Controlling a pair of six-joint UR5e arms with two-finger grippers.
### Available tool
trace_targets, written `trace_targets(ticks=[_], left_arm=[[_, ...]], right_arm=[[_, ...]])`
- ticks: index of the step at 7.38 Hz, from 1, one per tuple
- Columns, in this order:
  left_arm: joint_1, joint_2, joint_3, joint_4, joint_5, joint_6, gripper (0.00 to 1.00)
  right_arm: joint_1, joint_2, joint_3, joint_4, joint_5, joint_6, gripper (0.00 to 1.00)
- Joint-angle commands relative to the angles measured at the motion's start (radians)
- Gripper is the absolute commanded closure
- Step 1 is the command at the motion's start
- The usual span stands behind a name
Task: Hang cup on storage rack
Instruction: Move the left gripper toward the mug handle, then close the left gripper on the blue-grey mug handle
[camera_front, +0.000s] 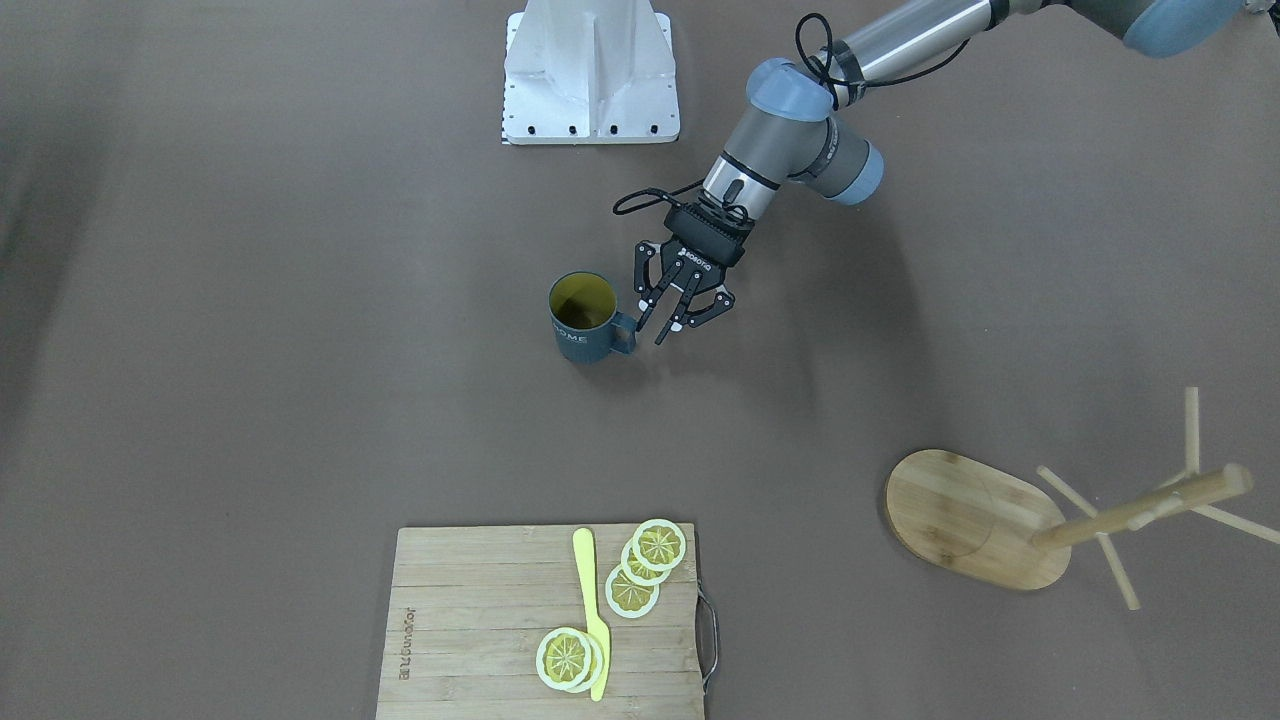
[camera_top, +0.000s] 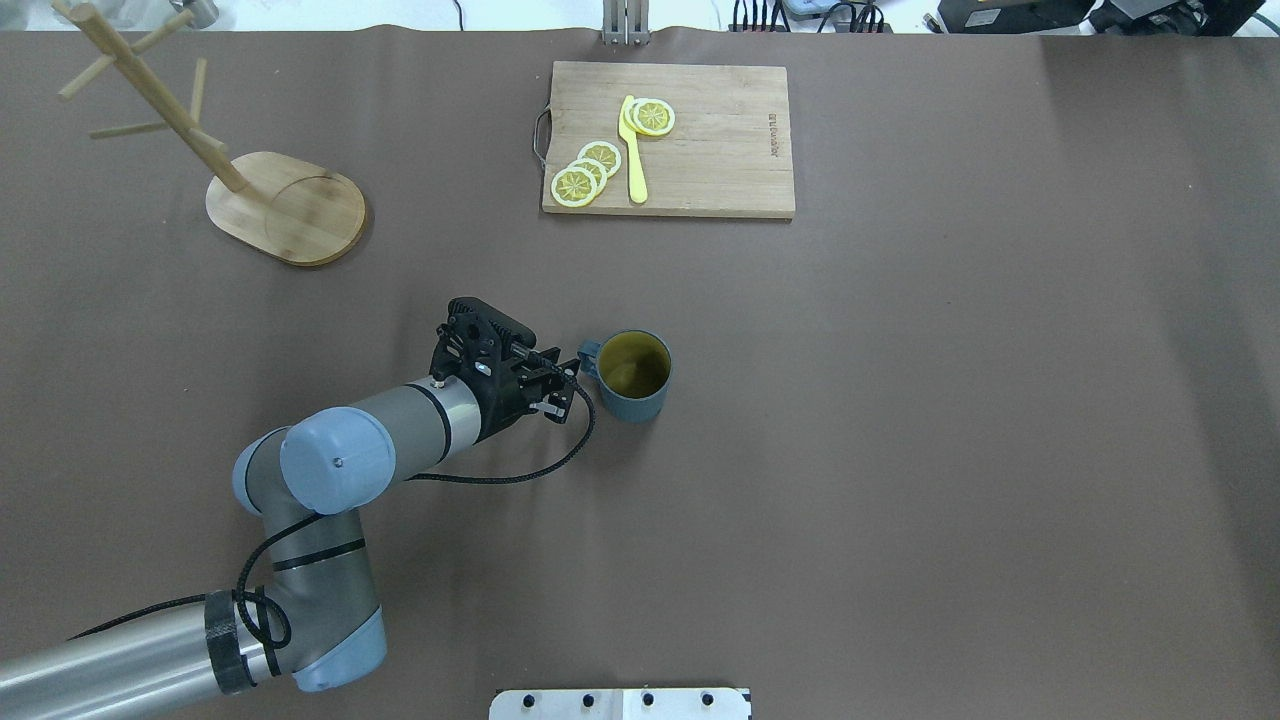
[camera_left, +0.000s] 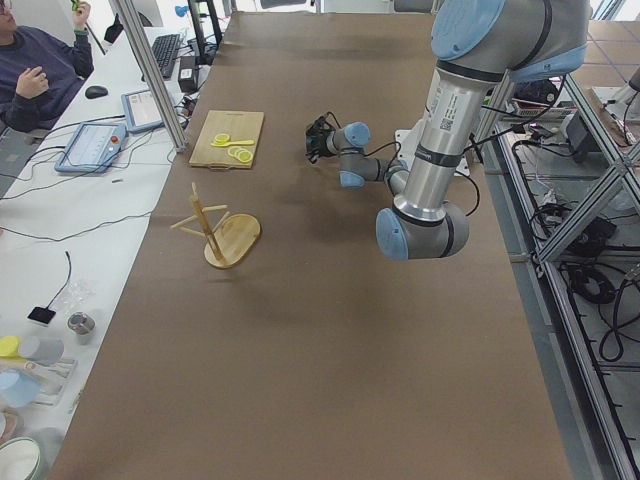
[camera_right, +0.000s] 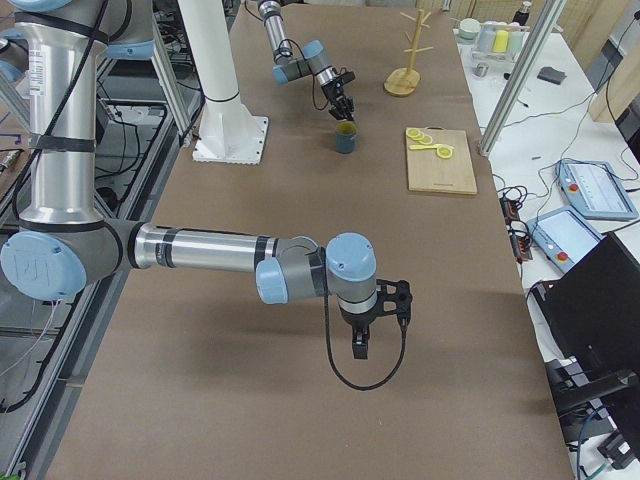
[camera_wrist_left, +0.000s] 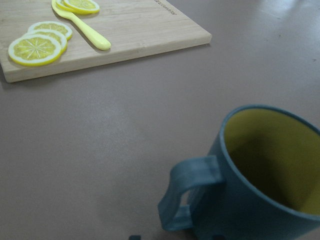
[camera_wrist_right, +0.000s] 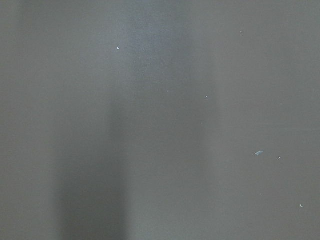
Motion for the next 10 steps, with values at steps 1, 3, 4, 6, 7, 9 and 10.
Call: trace_targets(ticks=[1,3,4,6,7,9,10], left_arm=[[-0.004,-0.009,0.001,0.002,0.000,-0.001,0.64],[-0.004,-0.011,0.008,0.001,0.000,-0.001,0.61],[-0.004,-0.011,0.011,-0.001,-0.002,0.001,0.60],[-0.001,-0.011,0.031,-0.003,-0.002,0.001,0.58],[0.000,-0.011,0.030,-0.003,-0.002,0.001,0.58],[0.000,-0.031,0.028,-0.003,-0.002,-0.001,0.58],[0.002,-0.037,0.030,-0.003,-0.002,-0.002,0.58]], right_arm=[[0.000,-0.002,0.000,0.000,0.000,0.000,0.00],[0.000,-0.002,-0.001,0.000,0.000,0.000,0.00],[0.000,-0.002,-0.001,0.000,0.000,0.000,0.00],[0.000,-0.002,-0.001,0.000,-0.001,0.000,0.00],[0.000,-0.002,-0.001,0.000,-0.001,0.002,0.00],[0.000,-0.002,-0.001,-0.002,-0.001,0.002,0.00],[0.000,-0.002,-0.001,-0.002,-0.001,0.002,0.00]])
